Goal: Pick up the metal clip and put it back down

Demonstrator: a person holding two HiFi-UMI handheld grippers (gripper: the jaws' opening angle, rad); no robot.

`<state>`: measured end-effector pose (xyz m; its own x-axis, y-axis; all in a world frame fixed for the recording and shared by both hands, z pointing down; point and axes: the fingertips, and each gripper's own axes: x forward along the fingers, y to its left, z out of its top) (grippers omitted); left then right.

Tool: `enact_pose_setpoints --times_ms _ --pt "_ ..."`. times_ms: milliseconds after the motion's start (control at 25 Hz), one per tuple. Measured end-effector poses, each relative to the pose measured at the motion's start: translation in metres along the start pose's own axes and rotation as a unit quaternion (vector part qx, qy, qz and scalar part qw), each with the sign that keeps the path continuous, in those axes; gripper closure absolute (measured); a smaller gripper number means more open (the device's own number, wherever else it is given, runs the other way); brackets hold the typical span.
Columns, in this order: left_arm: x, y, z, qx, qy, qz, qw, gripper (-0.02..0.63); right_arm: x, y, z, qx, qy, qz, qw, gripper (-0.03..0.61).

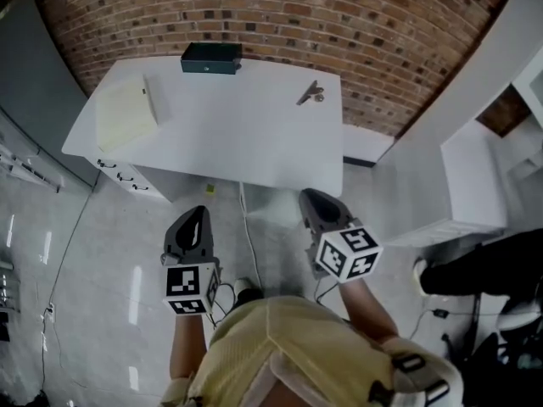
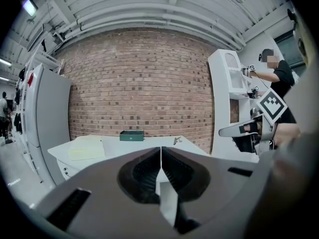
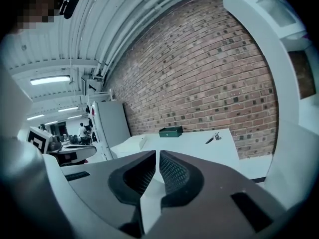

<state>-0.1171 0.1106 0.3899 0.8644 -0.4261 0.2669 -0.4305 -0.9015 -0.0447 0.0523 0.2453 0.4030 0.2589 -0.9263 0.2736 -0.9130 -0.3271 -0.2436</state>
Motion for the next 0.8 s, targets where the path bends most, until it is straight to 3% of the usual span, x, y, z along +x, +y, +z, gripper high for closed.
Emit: enact_pose_setpoints --times_ms 320,560,800 --pt "0.009 0.051 -0.008 0.005 0.013 -0.018 0.9998 0.606 0.041 0.022 0.001 0.023 -0.009 -0.028 0.999 0.571" --pt "0.019 0.082 -0.018 0.003 0.020 -0.035 0.9992 0.606 0.064 0.030 0.000 0.039 -0.009 -0.050 0.998 0.495" --pt "0.041 0.078 -0.025 -0.009 0.039 -0.058 0.9975 0.606 0.076 0.005 0.001 0.059 -0.002 -0.078 0.995 0.474"
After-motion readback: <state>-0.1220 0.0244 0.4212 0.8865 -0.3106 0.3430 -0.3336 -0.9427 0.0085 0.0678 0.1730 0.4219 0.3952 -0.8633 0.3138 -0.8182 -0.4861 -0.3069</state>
